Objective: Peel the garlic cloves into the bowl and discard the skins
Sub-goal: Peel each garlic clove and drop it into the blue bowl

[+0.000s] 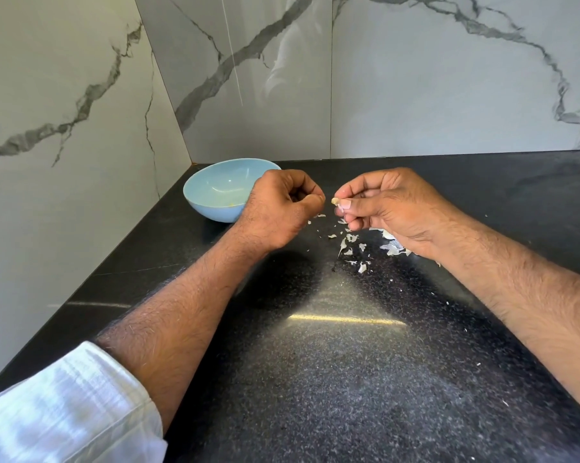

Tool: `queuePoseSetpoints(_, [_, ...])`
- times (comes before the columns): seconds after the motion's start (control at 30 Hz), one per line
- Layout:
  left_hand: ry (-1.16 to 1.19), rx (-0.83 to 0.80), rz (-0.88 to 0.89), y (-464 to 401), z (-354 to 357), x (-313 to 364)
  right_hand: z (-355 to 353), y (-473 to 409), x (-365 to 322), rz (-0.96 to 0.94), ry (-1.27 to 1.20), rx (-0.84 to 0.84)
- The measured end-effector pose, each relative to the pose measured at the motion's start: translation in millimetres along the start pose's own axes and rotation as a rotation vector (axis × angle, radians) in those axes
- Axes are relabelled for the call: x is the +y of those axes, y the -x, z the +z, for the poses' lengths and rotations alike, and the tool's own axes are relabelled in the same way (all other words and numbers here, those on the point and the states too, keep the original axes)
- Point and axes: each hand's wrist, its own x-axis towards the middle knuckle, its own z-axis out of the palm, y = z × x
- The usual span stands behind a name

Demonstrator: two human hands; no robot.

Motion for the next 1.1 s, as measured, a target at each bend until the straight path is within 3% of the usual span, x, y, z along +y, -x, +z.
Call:
queuePoseSetpoints(0.37, [0.074, -0.045, 0.126, 3.3, -0.6, 1.1, -4.5, -3.4, 2.8, 0.049, -0.016, -0.008])
queuePoseSetpoints(0.57, [0.167, -0.083, 0.109, 3.3, 3.0, 0.5, -4.0, -2.7, 0.9, 0.083, -0.086, -0.019])
queuePoseSetpoints(0.9, [0.260, -0.094, 0.061, 1.1, 4.1, -2.6, -6.9, -4.5, 5.0, -0.037, 0.176, 0.028])
queuePoseSetpoints(1.1, [0.230, -0.080, 0.054, 1.4, 4.7, -3.7, -2.8, -4.5, 5.9, -0.054, 0.195, 0.026])
